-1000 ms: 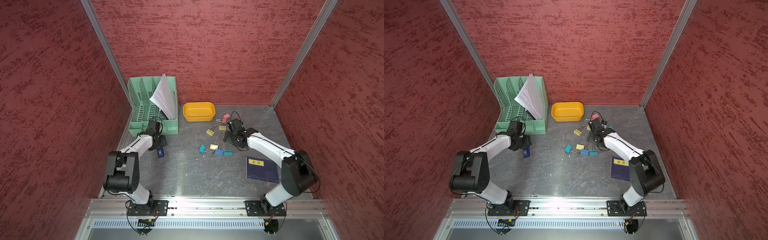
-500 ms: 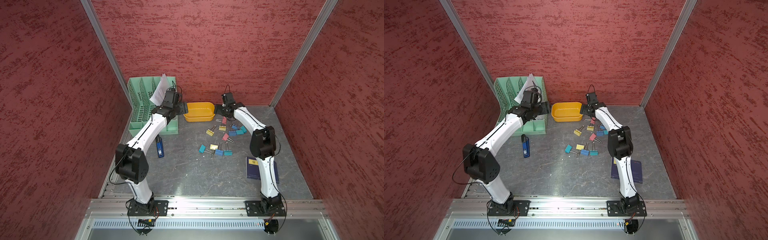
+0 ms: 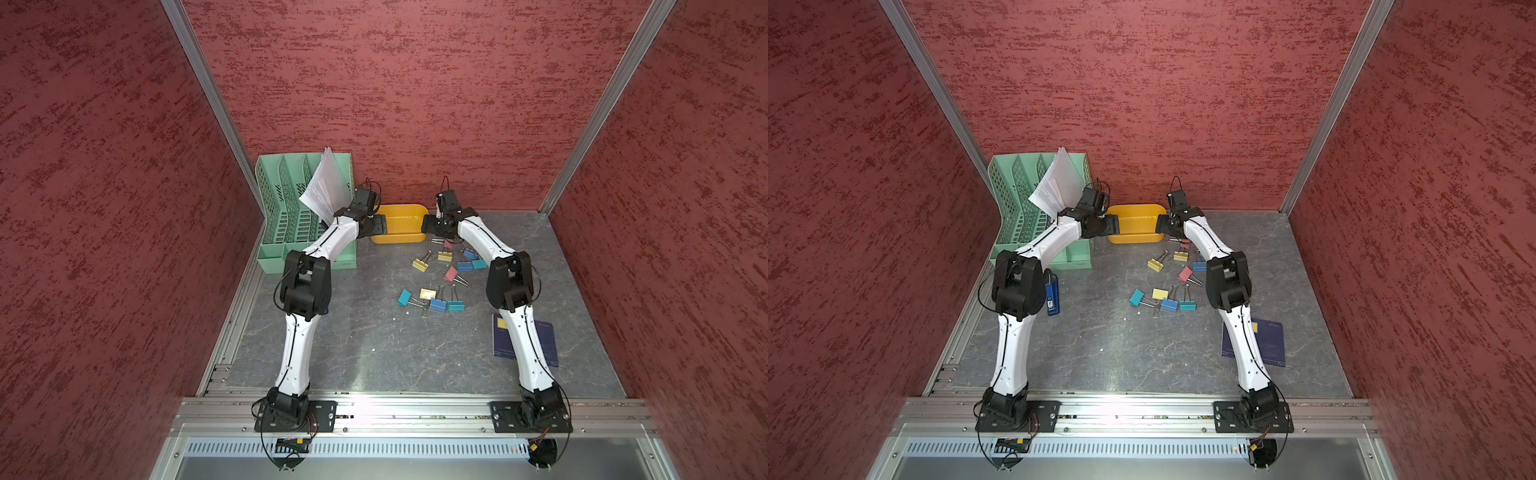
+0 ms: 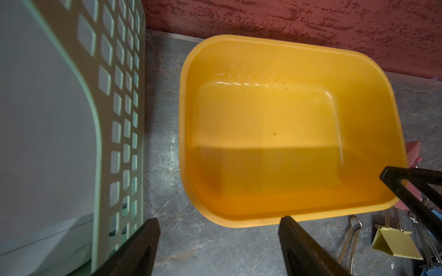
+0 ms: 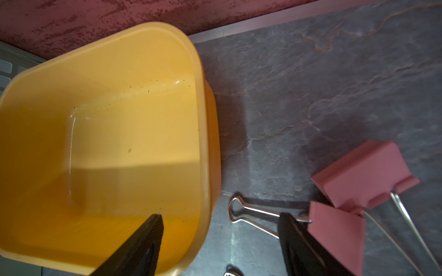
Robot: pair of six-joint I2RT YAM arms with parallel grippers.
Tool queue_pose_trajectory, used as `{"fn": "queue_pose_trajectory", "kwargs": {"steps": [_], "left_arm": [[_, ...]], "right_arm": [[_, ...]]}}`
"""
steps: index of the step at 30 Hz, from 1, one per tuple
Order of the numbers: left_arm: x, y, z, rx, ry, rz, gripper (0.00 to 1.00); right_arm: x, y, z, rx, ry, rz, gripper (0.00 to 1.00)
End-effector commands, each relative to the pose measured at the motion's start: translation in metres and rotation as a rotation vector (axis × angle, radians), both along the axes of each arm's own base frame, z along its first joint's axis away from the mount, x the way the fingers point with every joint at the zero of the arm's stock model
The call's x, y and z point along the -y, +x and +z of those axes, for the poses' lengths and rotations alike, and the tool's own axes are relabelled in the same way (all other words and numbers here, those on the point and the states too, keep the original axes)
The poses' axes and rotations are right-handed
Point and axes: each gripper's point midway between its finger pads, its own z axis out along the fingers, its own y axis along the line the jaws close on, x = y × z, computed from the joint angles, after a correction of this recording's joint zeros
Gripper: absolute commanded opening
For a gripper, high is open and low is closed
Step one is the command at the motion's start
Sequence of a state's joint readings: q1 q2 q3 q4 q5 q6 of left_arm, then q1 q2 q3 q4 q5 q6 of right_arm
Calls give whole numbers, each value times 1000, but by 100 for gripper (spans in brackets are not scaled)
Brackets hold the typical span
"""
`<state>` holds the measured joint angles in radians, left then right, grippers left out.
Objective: Put the binder clips in the storage box
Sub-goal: Pick up the storage box at the center of the board.
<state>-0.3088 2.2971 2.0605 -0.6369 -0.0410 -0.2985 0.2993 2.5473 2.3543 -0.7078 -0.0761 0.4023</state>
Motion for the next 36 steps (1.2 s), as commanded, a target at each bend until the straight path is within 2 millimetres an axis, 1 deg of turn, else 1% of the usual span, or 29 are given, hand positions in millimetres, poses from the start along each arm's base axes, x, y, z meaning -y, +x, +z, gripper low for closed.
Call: {"fn": "queue_pose_trajectory", "kwargs": {"steps": [1, 2, 4, 6, 10, 13, 15, 18, 20, 21, 22, 23, 24, 29, 31, 33, 34, 36], "left_arm": [[4, 8, -2, -4, -1, -13, 82], [5, 10, -3, -4, -1, -13, 82], [5, 13, -14, -31, 11, -12, 82], [4, 16, -20, -47, 33, -14, 81], [-2, 15, -33, -79, 68, 6, 78], [-7, 14, -39, -90, 92, 19, 78], [-8, 14, -44, -99, 94, 22, 78], [-4, 17, -55, -113, 92, 13, 76], [-1, 18, -63, -125, 98, 1, 72], [0, 20, -66, -128, 102, -4, 69], [3, 21, -68, -125, 103, -13, 65], [5, 22, -69, -124, 104, -19, 60], [4, 23, -70, -122, 106, -18, 55], [4, 29, -69, -97, 113, -29, 33], [6, 28, -66, -92, 109, -36, 28], [6, 26, -57, -79, 101, -41, 23], [8, 23, -53, -73, 95, -44, 21], [7, 18, -34, -36, 85, -44, 18]], "right_arm": [[-3, 8, -2, 17, 11, 21, 79], [-3, 9, -3, 20, 8, 22, 78], [-3, 11, -4, 24, 5, 25, 78], [-4, 13, -5, 23, 4, 31, 78], [-5, 14, -6, 26, -5, 37, 77], [-4, 14, -13, 19, -10, 38, 76], [-4, 13, -18, 11, -13, 39, 73], [-6, 13, -25, 2, -4, 42, 64], [-8, 14, -27, 2, 5, 45, 57], [-9, 14, -27, 3, 10, 48, 51], [-11, 15, -26, 6, 22, 56, 43], [-12, 15, -24, 9, 28, 60, 37], [-13, 15, -22, 12, 33, 62, 34], [-13, 14, -4, 57, 51, 57, 30], [-13, 12, 4, 70, 59, 57, 24], [-15, 8, 13, 75, 73, 67, 18], [-17, 5, 19, 80, 74, 74, 14], [-17, -3, 35, 99, 63, 78, 7]]}}
